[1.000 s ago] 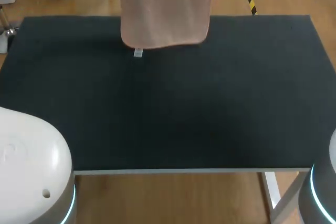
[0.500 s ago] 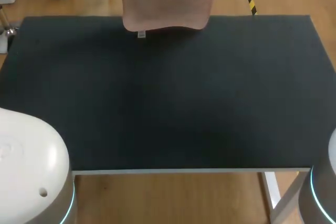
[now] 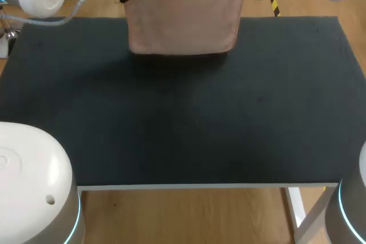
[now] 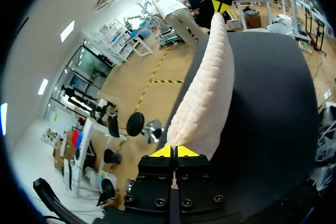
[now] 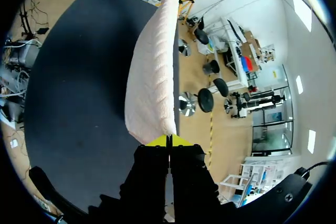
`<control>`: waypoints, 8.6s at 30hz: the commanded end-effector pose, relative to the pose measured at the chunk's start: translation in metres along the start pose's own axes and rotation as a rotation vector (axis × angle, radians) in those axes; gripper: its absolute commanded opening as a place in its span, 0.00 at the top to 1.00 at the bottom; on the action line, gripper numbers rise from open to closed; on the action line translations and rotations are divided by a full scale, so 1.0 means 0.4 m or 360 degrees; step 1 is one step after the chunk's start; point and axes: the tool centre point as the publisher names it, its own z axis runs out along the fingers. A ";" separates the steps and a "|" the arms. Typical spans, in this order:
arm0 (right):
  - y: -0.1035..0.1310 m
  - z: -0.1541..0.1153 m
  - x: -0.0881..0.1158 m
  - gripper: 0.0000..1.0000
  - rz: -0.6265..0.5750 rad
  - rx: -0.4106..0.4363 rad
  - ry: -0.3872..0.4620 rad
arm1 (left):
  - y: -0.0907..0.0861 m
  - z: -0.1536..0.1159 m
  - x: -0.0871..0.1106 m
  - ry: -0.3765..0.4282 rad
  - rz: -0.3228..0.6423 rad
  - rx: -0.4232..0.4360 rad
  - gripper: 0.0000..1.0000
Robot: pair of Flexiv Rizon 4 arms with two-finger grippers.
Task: Fold the towel
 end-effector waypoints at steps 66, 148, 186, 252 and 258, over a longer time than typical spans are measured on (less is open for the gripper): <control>-0.186 0.596 0.031 0.00 0.0548 0.0420 0.0085 | 0.232 0.626 -0.018 0.0515 -0.0219 -0.0444 0.00; -0.072 0.351 0.119 0.00 0.1333 -0.0303 0.0153 | 0.266 0.238 0.096 0.0980 -0.0073 0.0689 0.00; -0.120 0.550 0.212 0.00 0.2964 -0.0724 0.1364 | 0.266 0.238 0.096 0.0980 -0.0073 0.0689 0.00; -0.058 0.656 0.228 1.00 0.2775 -0.0427 0.1353 | 0.266 0.238 0.096 0.0980 -0.0073 0.0689 0.00; -0.056 0.649 0.226 1.00 0.2774 -0.0406 0.1313 | 0.266 0.238 0.096 0.0980 -0.0073 0.0689 0.00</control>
